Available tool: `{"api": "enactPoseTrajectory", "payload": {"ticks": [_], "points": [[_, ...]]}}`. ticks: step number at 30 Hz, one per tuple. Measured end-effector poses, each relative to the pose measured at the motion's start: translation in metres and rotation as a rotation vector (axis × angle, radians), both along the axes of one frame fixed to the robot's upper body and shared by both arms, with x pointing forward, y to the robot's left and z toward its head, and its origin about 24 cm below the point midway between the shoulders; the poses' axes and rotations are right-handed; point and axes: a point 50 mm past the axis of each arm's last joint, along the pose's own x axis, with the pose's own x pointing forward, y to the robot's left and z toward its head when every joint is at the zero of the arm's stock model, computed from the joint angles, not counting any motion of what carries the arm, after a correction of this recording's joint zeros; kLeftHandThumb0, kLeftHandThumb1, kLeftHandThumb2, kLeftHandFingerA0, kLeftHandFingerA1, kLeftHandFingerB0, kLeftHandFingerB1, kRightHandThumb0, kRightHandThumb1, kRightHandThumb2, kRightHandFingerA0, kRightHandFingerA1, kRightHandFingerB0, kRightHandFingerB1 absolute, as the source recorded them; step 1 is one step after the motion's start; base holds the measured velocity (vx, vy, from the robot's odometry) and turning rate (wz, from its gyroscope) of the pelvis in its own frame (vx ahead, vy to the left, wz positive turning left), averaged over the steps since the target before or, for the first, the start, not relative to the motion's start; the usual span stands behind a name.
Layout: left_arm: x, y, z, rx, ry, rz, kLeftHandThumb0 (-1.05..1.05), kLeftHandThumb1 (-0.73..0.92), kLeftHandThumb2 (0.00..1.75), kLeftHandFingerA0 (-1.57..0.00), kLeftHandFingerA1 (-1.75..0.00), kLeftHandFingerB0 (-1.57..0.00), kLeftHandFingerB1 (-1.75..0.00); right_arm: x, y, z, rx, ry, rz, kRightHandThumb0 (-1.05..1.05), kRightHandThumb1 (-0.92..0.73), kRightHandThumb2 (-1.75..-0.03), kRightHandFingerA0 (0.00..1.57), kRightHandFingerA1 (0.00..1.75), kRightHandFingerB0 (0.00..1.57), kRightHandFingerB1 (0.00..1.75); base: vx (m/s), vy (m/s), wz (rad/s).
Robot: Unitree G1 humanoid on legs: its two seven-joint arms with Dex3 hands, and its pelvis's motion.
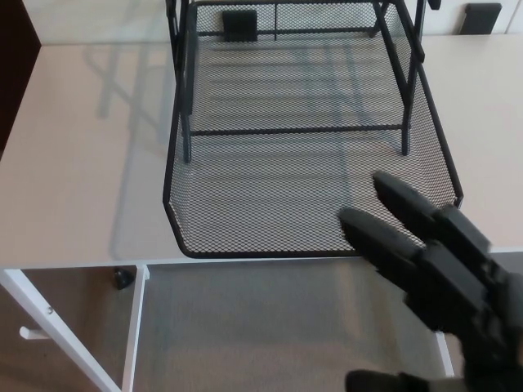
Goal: The robot walk towards a table in front and then pushes a layer of a file tray back to its original position using its right hand
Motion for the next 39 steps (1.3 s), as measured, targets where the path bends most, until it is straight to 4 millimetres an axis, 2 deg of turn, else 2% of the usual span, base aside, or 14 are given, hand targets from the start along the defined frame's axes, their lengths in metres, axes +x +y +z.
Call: {"api": "enactPoseTrajectory", "payload": {"ticks": [3,21,30,31,33,34,39], "points": [[-0.002,-0.001,-0.001,-0.002,0.005,-0.003,-0.26,0.63,0.59,-0.59,-0.40,-0.44,-0.35,0.010,0.005,-0.002,-0.043,0.002,-0.006,-0.88,-0.61,-0.89,0.00,0.00,0.00,0.07,0.00,0.000,0.00],[0.002,-0.005,0.002,-0.011,-0.012,-0.026,-0.28,0.63,0.59,-0.58,-0.40,-0.43,-0.35,0.077,0.034,-0.012,-0.387,0.028,-0.118,-0.90,-0.61,-0.91,0.00,0.00,0.00,0.06,0.00,0.000,0.00],[0.006,-0.005,0.003,-0.004,-0.019,-0.046,-0.28,0.63,0.59,-0.57,-0.40,-0.42,-0.35,0.097,0.047,-0.018,-0.540,0.035,-0.193,-0.88,-0.62,-0.90,0.00,0.00,0.00,0.06,0.00,0.000,0.00],[0.007,-0.005,0.003,-0.002,-0.019,-0.050,-0.36,0.54,0.71,-0.52,-0.47,-0.39,-0.43,0.099,0.048,-0.019,-0.560,0.036,-0.204,-0.89,-0.62,-0.91,0.00,0.00,0.00,0.05,0.00,0.000,0.00],[0.008,-0.005,0.003,0.002,-0.021,-0.059,-0.36,0.54,0.71,-0.52,-0.47,-0.39,-0.43,0.103,0.051,-0.021,-0.597,0.040,-0.220,-0.90,-0.62,-0.91,0.00,0.00,0.00,0.05,0.00,0.000,0.00],[0.008,-0.005,0.003,0.004,-0.021,-0.063,-0.28,0.63,0.59,-0.58,-0.40,-0.42,-0.35,0.105,0.052,-0.022,-0.615,0.042,-0.230,-0.90,-0.63,-0.91,0.00,0.00,0.00,0.04,0.00,0.000,0.00],[0.012,-0.005,0.005,0.013,-0.029,-0.084,-0.27,0.62,0.59,-0.59,-0.41,-0.43,-0.36,0.115,0.057,-0.027,-0.720,0.058,-0.287,-0.95,-0.64,-0.94,0.00,0.00,0.00,0.03,0.00,0.000,0.00]]}}
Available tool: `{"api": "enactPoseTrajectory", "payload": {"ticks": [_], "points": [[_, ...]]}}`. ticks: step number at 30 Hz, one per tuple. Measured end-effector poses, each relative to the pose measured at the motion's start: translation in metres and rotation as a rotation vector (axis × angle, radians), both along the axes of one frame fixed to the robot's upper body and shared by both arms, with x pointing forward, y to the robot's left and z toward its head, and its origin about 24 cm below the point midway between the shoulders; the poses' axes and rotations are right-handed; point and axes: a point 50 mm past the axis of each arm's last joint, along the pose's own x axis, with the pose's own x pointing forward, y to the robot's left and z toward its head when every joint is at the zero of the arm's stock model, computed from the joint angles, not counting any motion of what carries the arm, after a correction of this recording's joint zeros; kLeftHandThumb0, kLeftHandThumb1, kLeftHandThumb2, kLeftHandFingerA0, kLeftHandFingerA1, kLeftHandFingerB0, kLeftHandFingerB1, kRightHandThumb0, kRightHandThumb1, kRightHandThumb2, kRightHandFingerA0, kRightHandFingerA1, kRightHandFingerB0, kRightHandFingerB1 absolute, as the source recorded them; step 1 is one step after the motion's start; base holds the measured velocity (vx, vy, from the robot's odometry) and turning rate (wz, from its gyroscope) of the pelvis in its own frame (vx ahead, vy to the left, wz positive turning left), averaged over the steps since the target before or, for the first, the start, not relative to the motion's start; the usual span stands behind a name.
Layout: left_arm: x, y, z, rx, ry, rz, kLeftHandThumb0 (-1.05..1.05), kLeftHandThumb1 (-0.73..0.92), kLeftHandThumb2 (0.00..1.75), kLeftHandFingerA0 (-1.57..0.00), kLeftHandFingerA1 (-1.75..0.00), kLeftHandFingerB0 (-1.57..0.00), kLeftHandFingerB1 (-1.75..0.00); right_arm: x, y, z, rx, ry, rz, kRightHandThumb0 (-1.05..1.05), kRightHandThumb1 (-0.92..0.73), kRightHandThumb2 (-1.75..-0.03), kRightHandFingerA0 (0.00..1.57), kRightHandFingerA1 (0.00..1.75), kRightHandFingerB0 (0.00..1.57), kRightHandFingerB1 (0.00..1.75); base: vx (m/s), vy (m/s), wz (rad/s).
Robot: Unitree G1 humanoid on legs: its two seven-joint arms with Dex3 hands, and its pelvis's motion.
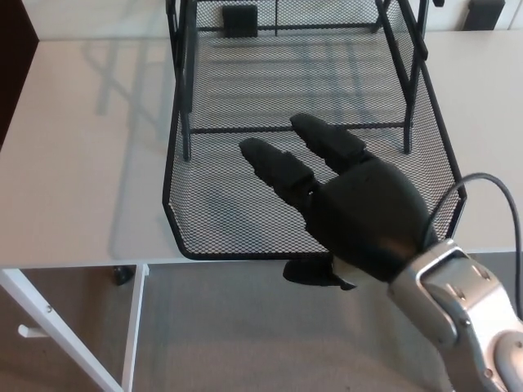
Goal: The robot walk towards a table in front and then pushes a layer of a file tray back to its original position using its right hand
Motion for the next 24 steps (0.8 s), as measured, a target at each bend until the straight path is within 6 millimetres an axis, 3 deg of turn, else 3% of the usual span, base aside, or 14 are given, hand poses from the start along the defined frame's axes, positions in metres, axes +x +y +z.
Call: {"api": "enactPoseTrajectory", "payload": {"ticks": [4,5,6,12,15,16,18,20,21,24], "points": [[0.005,0.001,0.001,0.013,-0.007,-0.021,-0.28,0.63,0.59,-0.58,-0.40,-0.43,-0.35,0.007,0.001,-0.004,-0.076,0.007,-0.050,-0.94,-0.63,-0.94,0.00,0.00,0.00,0.03,0.00,0.000,0.00],[0.006,0.001,0.002,0.017,-0.008,-0.026,-0.34,0.54,0.70,-0.53,-0.48,-0.39,-0.43,0.009,0.000,-0.005,-0.091,0.008,-0.062,-0.95,-0.64,-0.95,0.00,0.00,0.00,0.03,0.00,0.000,0.00],[0.007,0.002,0.002,0.021,-0.010,-0.030,-0.28,0.62,0.59,-0.59,-0.40,-0.43,-0.36,0.010,0.000,-0.005,-0.104,0.008,-0.073,-0.95,-0.65,-0.95,0.00,0.00,0.00,0.03,0.00,0.000,0.00],[0.012,0.002,0.003,0.026,-0.021,-0.044,-0.28,0.64,0.59,-0.56,-0.40,-0.44,-0.36,0.019,-0.003,0.001,-0.157,-0.017,-0.122,-0.94,-0.65,-0.94,0.00,0.00,0.00,0.02,0.00,0.000,0.00],[0.014,0.000,0.005,0.021,-0.034,-0.052,-0.27,0.64,0.59,-0.56,-0.40,-0.46,-0.36,0.023,-0.003,0.008,-0.169,-0.029,-0.142,-0.84,-0.58,-0.87,0.00,0.00,0.00,0.03,0.00,0.000,0.00],[0.015,0.000,0.006,0.018,-0.040,-0.055,-0.27,0.64,0.59,-0.56,-0.40,-0.45,-0.36,0.024,-0.002,0.011,-0.170,-0.035,-0.146,-0.76,-0.68,-0.61,0.00,0.00,0.00,0.00,0.00,0.000,0.00],[0.017,-0.001,0.008,0.013,-0.050,-0.061,-0.28,0.63,0.59,-0.56,-0.40,-0.46,-0.36,0.026,0.000,0.018,-0.172,-0.049,-0.152,-0.75,-0.65,-0.59,0.00,0.00,0.00,0.00,0.00,0.000,0.00],[0.018,-0.002,0.010,0.009,-0.057,-0.063,-0.29,0.63,0.59,-0.56,-0.40,-0.46,-0.36,0.028,0.003,0.025,-0.174,-0.066,-0.152,-0.74,-0.64,-0.59,0.00,0.00,0.00,0.00,0.00,0.000,0.00],[0.018,-0.003,0.010,0.008,-0.059,-0.065,-0.29,0.64,0.59,-0.56,-0.41,-0.46,-0.37,0.029,0.004,0.027,-0.174,-0.072,-0.152,-0.81,-0.51,-0.84,0.00,0.00,0.00,0.03,0.00,0.000,0.00],[0.018,-0.003,0.012,0.005,-0.062,-0.066,-0.29,0.63,0.59,-0.57,-0.41,-0.46,-0.36,0.032,0.013,0.041,-0.172,-0.105,-0.145,-0.81,-0.50,-0.83,0.00,0.00,0.00,0.02,0.00,0.000,0.00]]}}
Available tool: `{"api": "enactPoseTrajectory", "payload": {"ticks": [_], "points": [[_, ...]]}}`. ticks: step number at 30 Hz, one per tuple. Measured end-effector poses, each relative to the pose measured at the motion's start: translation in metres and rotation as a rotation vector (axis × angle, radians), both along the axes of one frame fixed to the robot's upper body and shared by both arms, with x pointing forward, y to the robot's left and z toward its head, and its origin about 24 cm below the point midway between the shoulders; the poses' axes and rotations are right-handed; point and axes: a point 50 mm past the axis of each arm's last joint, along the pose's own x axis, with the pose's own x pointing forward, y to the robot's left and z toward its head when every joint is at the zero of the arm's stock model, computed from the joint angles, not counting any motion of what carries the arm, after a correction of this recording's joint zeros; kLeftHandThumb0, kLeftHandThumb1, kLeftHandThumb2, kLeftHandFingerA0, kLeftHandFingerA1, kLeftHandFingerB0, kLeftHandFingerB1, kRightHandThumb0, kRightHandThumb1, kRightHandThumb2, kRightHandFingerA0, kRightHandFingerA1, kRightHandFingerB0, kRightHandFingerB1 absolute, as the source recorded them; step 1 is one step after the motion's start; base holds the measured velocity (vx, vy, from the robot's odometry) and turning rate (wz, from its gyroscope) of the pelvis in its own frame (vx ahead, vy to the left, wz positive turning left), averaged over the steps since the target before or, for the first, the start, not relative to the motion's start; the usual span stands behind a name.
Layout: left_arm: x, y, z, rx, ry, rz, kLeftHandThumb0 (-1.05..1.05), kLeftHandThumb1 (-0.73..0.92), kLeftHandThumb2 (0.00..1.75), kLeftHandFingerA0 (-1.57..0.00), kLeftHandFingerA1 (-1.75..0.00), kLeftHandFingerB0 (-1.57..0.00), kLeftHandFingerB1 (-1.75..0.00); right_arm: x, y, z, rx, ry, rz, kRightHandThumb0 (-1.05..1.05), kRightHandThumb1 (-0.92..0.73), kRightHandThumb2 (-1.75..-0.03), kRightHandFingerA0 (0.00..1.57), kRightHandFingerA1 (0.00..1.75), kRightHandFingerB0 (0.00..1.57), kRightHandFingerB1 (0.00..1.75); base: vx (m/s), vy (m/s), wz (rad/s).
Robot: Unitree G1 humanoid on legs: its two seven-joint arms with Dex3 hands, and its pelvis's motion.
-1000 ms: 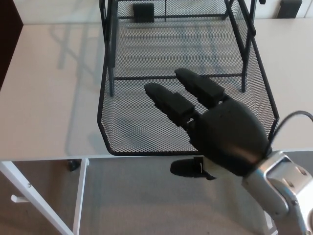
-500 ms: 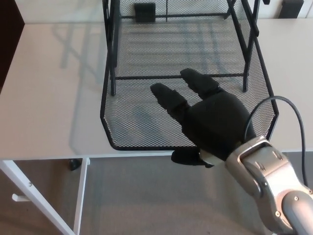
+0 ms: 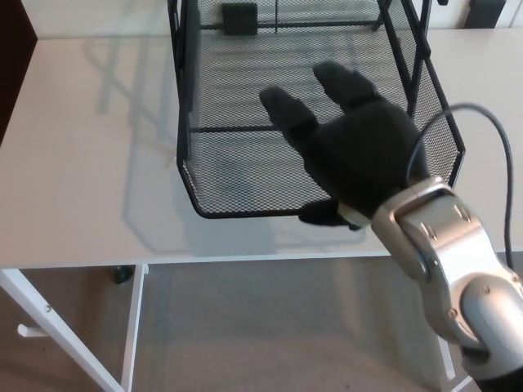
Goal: The robot walk towards a table in front and then pushes a layer of a file tray back to its original position using its right hand
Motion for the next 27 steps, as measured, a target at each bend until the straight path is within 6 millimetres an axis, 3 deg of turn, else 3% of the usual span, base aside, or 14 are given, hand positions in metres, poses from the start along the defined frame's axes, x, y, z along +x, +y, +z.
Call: {"api": "enactPoseTrajectory", "payload": {"ticks": [8,17,22,27], "points": [[-0.004,0.001,0.000,-0.003,0.014,0.002,-0.28,0.64,0.59,-0.56,-0.41,-0.43,-0.36,0.014,0.012,0.013,-0.042,-0.002,-0.026,-0.78,-0.47,-0.82,0.00,0.00,0.00,0.01,0.00,0.000,0.00],[-0.002,-0.001,0.001,-0.011,0.011,-0.008,-0.29,0.64,0.59,-0.57,-0.41,-0.44,-0.36,0.036,0.006,0.006,-0.091,0.050,-0.117,-0.81,-0.48,-0.84,0.00,0.00,0.00,0.02,0.00,0.000,0.00],[0.002,-0.002,0.003,-0.009,0.003,-0.011,-0.30,0.64,0.59,-0.57,-0.40,-0.45,-0.36,0.037,0.003,0.007,-0.060,0.077,-0.126,-0.89,-0.56,-0.91,0.00,0.00,0.00,0.00,0.00,0.000,0.00],[0.005,-0.002,0.004,-0.009,-0.007,-0.017,-0.30,0.63,0.59,-0.60,-0.41,-0.45,-0.36,0.032,0.000,0.022,0.008,0.079,-0.116,-0.93,-0.62,-0.95,0.00,0.01,0.00,0.00,0.00,0.000,0.00]]}}
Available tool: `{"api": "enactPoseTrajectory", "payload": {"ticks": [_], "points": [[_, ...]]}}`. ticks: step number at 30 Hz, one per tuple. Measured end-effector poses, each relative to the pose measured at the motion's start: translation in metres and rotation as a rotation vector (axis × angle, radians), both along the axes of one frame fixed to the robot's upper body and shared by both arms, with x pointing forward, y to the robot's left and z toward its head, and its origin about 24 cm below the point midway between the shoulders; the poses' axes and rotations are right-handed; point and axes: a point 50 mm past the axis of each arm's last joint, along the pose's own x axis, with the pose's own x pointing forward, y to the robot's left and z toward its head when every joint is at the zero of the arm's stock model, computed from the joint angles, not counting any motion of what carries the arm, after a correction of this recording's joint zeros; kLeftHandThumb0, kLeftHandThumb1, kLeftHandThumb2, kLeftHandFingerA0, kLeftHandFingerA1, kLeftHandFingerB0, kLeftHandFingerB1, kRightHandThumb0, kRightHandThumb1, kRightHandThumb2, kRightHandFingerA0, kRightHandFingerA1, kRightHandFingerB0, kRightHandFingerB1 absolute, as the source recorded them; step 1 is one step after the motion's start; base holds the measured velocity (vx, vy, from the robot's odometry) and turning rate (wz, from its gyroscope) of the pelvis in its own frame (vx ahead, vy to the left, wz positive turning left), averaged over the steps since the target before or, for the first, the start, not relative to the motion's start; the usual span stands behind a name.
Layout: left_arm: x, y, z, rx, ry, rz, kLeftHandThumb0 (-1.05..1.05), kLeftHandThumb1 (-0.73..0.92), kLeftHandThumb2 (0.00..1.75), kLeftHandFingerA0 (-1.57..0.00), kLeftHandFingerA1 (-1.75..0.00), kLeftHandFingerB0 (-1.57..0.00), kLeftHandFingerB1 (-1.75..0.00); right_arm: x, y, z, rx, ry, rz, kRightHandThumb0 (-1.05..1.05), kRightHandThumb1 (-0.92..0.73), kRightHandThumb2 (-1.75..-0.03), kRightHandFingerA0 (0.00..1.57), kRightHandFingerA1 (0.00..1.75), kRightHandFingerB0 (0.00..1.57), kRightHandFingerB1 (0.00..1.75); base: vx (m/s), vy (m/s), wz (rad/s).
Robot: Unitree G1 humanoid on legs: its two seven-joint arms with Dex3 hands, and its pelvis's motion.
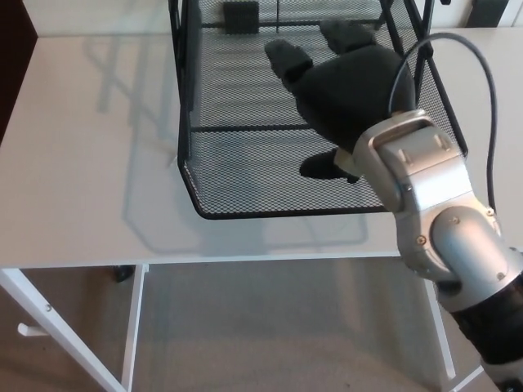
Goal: The robot walk towards a table in front and then pushes a layer of a file tray back to its original position using its right hand
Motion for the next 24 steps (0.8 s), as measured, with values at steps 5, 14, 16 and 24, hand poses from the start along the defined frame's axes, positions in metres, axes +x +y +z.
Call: {"api": "enactPoseTrajectory", "payload": {"ticks": [5,14,16,24], "points": [[-0.001,0.000,0.000,0.002,0.004,-0.001,-0.31,0.63,0.59,-0.59,-0.41,-0.45,-0.36,-0.006,-0.003,0.028,0.071,-0.046,0.016,-0.89,-0.62,-0.95,0.00,0.03,0.00,0.02,0.00,0.000,0.00],[0.004,0.000,0.001,0.006,-0.005,-0.005,-0.31,0.63,0.59,-0.60,-0.40,-0.46,-0.36,-0.029,-0.002,0.075,0.196,-0.131,0.098,-0.83,-0.59,-0.95,0.00,0.10,0.00,0.09,0.00,0.000,0.00],[0.005,0.000,0.001,0.007,-0.007,-0.006,-0.31,0.63,0.59,-0.60,-0.41,-0.46,-0.36,-0.036,0.001,0.068,0.203,-0.097,0.126,-0.82,-0.58,-0.95,0.00,0.10,0.00,0.10,0.00,0.000,0.00],[0.007,0.000,0.002,0.012,-0.010,-0.014,-0.30,0.64,0.59,-0.61,-0.41,-0.45,-0.36,-0.058,0.007,-0.002,0.155,0.154,0.167,-0.83,-0.53,-0.94,0.00,0.11,0.00,0.09,0.00,0.000,0.00]]}}
